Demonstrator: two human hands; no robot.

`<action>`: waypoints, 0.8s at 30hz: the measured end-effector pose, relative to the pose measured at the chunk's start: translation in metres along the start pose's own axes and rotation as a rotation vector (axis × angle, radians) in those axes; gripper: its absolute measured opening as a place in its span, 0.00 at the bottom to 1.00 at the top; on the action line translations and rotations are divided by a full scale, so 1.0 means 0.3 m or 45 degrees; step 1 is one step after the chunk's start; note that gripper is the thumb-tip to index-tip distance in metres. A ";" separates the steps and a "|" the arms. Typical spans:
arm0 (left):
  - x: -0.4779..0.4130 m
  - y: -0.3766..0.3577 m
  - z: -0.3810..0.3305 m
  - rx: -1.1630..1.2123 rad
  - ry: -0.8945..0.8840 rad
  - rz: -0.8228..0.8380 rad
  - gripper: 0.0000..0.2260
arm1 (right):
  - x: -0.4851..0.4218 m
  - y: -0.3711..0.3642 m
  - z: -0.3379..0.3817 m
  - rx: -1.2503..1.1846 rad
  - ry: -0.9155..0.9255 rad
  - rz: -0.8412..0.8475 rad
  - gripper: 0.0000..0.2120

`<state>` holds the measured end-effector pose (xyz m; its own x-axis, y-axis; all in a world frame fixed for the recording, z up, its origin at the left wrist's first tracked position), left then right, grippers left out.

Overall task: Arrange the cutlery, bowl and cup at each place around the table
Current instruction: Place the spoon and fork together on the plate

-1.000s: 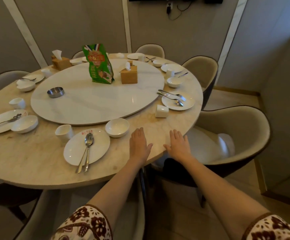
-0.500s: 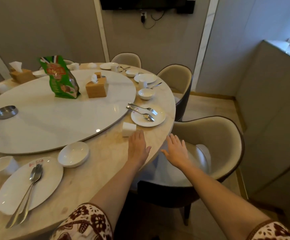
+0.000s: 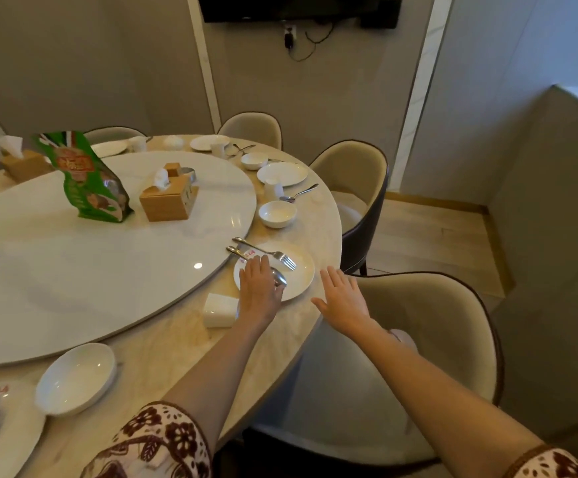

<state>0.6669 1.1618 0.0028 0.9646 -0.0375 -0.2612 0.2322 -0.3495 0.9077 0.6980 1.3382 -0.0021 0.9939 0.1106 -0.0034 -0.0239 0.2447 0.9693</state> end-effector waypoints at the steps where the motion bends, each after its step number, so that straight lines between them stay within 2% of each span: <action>1: -0.017 -0.010 0.000 -0.020 0.027 0.001 0.31 | -0.019 -0.005 -0.026 -0.010 0.024 0.020 0.33; 6: -0.048 -0.025 -0.012 -0.072 0.213 -0.046 0.29 | -0.125 0.042 -0.150 -0.043 0.182 0.081 0.27; 11: -0.061 -0.006 -0.007 -0.189 0.280 -0.142 0.28 | -0.292 0.135 -0.182 -0.020 0.456 0.027 0.20; 14: -0.071 0.001 0.000 -0.323 0.243 -0.071 0.30 | -0.362 0.114 -0.154 0.024 0.594 0.043 0.19; 18: -0.128 0.005 0.035 -0.420 0.195 0.063 0.30 | -0.451 0.060 -0.082 0.084 0.741 0.034 0.24; 24: -0.233 -0.025 0.089 -0.514 0.031 0.193 0.25 | -0.551 0.003 -0.039 0.126 0.802 -0.022 0.25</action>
<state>0.5945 1.1422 0.0054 0.9931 -0.0365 -0.1114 0.1132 0.0529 0.9922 0.5323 1.3315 -0.0036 0.7391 0.6601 -0.1342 0.0320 0.1647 0.9858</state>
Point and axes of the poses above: each hand's wrist, its own x-axis away from the middle knuckle, its own y-axis out of the back of the hand, z = x × y, the point moved 1 cm from there along -x, towards the middle knuckle, and after that the axes turned 1 degree about -y, right-handed, at the moved point
